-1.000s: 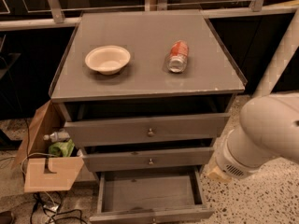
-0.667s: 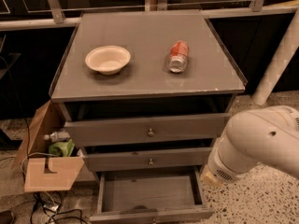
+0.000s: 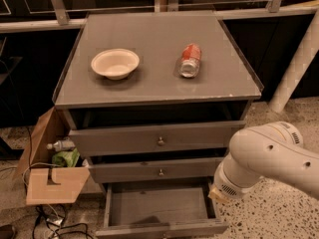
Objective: Close bottom drawer
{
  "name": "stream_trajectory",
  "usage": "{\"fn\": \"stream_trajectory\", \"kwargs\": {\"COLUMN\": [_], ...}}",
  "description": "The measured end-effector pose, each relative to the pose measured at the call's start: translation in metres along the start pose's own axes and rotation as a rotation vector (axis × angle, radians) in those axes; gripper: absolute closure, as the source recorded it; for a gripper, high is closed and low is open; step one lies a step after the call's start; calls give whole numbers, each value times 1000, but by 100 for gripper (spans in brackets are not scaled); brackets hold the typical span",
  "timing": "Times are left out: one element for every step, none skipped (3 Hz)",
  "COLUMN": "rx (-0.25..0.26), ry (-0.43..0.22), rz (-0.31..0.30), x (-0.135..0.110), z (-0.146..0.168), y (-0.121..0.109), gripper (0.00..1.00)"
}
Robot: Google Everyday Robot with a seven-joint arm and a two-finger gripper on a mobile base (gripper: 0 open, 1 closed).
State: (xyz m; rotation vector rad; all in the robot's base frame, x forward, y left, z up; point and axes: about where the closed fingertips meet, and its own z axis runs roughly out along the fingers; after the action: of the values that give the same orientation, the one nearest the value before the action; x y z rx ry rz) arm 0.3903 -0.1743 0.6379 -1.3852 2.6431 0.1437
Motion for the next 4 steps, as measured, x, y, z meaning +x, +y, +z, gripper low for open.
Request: {"fn": "stream_trajectory", "kwargs": {"rx": [-34, -62, -107, -148], "ry": [-6, 6, 32, 72], "rz": [59, 139, 212, 272], "x": [10, 25, 37, 39], "z": [35, 80, 127, 157], "y": [5, 8, 13, 16], "gripper": [100, 100, 100, 100]}}
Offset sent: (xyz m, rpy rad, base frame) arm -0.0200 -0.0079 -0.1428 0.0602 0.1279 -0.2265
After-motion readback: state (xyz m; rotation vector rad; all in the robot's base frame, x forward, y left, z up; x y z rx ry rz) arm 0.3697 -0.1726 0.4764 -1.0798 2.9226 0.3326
